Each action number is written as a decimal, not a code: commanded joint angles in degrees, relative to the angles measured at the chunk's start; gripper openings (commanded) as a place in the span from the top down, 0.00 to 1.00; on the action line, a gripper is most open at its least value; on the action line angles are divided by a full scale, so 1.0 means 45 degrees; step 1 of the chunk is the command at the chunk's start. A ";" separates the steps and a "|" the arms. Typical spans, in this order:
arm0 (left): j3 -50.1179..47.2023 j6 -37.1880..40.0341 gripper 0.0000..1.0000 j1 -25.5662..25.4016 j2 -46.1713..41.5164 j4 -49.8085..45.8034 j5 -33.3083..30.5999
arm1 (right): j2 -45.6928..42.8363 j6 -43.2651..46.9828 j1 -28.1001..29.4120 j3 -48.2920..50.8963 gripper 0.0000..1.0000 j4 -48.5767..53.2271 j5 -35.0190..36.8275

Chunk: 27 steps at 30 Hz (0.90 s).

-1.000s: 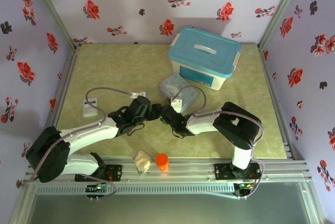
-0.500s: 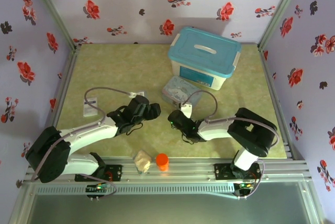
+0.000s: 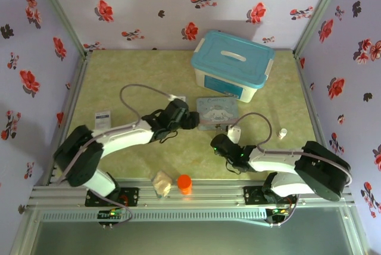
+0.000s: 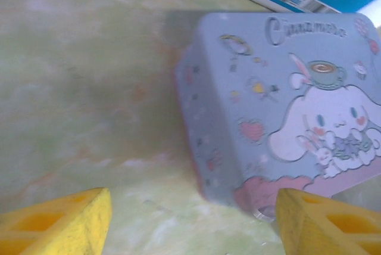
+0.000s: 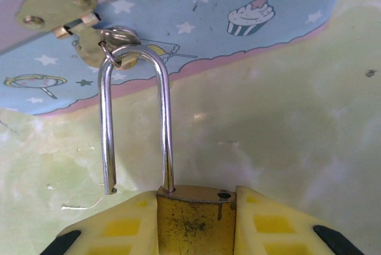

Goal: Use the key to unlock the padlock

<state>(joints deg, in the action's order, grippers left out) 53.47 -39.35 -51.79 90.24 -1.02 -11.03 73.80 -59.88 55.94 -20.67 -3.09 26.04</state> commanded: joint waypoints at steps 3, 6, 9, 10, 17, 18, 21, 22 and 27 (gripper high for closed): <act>0.2141 0.1901 0.27 -0.0093 0.2231 0.0177 0.0114 | -0.0125 -0.1366 -0.0395 0.0857 0.82 0.0383 0.0209; 0.2828 0.2068 0.27 -0.0158 0.3082 -0.0247 -0.0630 | -0.0084 -0.1831 -0.0439 0.0962 0.82 0.0218 0.0394; 0.3435 0.2025 0.28 -0.0327 0.3855 -0.1286 -0.1435 | 0.0201 -0.2344 -0.0440 0.0779 0.81 0.0238 0.0642; 0.3612 0.2026 0.29 -0.0499 0.4051 -0.1706 -0.1913 | 0.0298 -0.2576 -0.0430 0.0755 0.81 0.0210 0.0719; 0.3461 0.1958 0.32 -0.0972 0.4938 -0.1954 -0.2423 | 0.0795 -0.3914 -0.0437 0.0773 0.83 -0.0128 0.1558; 0.3351 0.1966 0.33 -0.0972 0.4953 -0.1916 -0.2480 | 0.0801 -0.4083 -0.0437 0.0693 0.83 0.0003 0.1720; 0.2787 0.2161 0.34 -0.0990 0.4820 -0.1419 -0.2439 | 0.0768 -0.4798 -0.0437 0.0480 0.85 0.0549 0.2413; 0.2627 0.2363 0.35 -0.1029 0.4769 -0.1230 -0.2421 | 0.0758 -0.5110 -0.0468 0.0434 0.85 0.0616 0.2647; 0.1759 0.3157 0.36 -0.1183 0.4543 -0.0337 -0.2332 | 0.1445 -0.5564 -0.0668 -0.0478 0.85 0.1043 0.3358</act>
<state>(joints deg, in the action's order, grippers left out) 66.43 -30.11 -56.58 108.29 4.71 -21.17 77.19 -81.25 55.27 -21.58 -5.58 31.62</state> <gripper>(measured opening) 0.638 0.266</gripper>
